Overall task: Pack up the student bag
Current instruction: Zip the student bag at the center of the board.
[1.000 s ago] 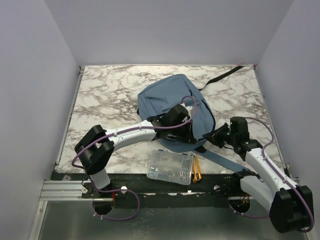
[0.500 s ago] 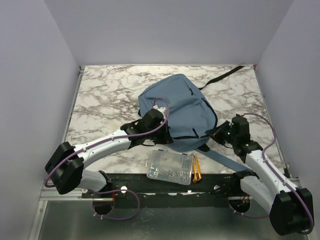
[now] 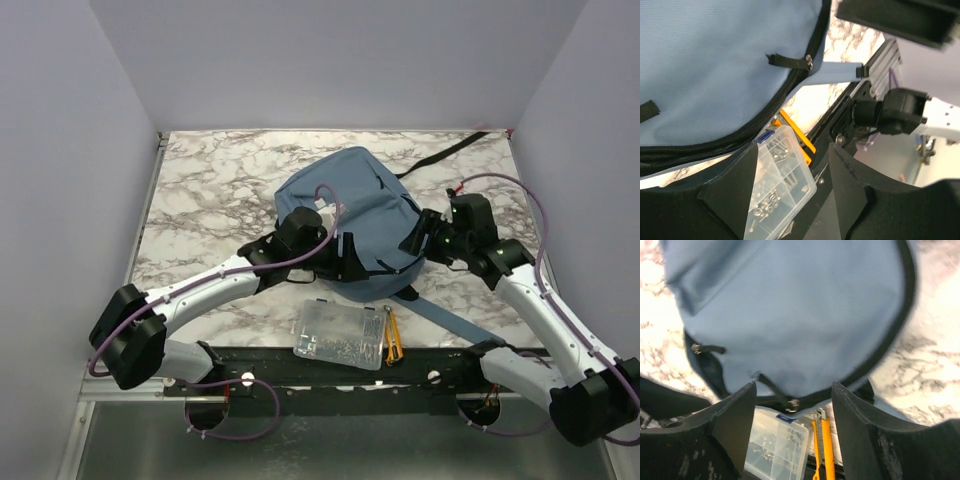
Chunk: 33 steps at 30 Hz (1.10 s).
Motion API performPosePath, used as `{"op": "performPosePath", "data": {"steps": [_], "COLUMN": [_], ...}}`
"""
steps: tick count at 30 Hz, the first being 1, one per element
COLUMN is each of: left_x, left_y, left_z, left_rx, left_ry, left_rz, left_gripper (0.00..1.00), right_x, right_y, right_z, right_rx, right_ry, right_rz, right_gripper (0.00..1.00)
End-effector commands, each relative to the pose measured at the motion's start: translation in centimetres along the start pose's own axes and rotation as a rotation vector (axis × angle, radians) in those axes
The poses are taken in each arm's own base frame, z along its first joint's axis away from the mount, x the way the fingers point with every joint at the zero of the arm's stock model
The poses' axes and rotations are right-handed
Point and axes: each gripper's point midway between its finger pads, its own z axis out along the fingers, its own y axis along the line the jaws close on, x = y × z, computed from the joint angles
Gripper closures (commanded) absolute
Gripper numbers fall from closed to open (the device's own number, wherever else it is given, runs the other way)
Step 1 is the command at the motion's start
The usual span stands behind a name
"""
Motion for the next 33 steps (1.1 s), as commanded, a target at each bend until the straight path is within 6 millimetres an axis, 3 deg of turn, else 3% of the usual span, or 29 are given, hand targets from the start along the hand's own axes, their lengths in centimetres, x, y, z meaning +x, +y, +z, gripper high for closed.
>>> {"op": "performPosePath", "data": {"steps": [1, 3, 7, 13, 20, 22, 26, 28, 30, 32, 33], "left_x": [-0.7, -0.8, -0.6, 0.1, -0.1, -0.4, -0.8, -0.9, -1.0, -1.2, -1.4], "left_y": [0.7, 1.2, 2.7, 5.0, 6.9, 7.1, 8.1, 8.7, 9.1, 9.4, 9.6], "left_z": [-1.2, -1.8, -2.8, -2.5, -0.4, 0.3, 1.2, 1.3, 1.4, 1.2, 1.1], "left_rx": [0.025, 0.024, -0.015, -0.062, -0.116, -0.121, -0.15, -0.171, -0.178, -0.188, -0.191], "left_ry": [-0.046, -0.075, -0.122, -0.099, -0.056, -0.042, -0.041, -0.052, -0.056, -0.073, -0.085], "left_rz": [-0.181, -0.248, -0.395, -0.612, -0.715, -0.705, -0.67, -0.655, -0.638, -0.614, -0.605], "left_gripper": [0.36, 0.32, 0.22, 0.08, 0.09, 0.13, 0.23, 0.28, 0.38, 0.5, 0.57], "right_x": [0.0, 0.8, 1.0, 3.3, 4.6, 4.6, 4.0, 3.5, 3.0, 2.5, 2.3], "right_y": [1.5, 3.1, 4.1, 4.4, 4.1, 3.4, 2.1, 1.9, 2.3, 2.4, 2.3], "right_z": [-0.7, 0.4, 2.0, 3.8, 4.6, 4.8, 4.6, 4.1, 3.6, 3.1, 2.8], "right_rx": [0.098, 0.058, 0.058, 0.053, 0.115, 0.164, 0.253, 0.27, 0.249, 0.246, 0.254], "right_ry": [0.034, 0.077, 0.094, 0.173, 0.184, 0.175, 0.146, 0.109, 0.065, 0.022, 0.007], "right_rz": [-0.272, -0.346, -0.425, -0.52, -0.566, -0.575, -0.554, -0.522, -0.495, -0.46, -0.436], "right_gripper": [0.33, 0.32, 0.33, 0.37, 0.45, 0.51, 0.79, 0.84, 0.87, 0.99, 0.99]}}
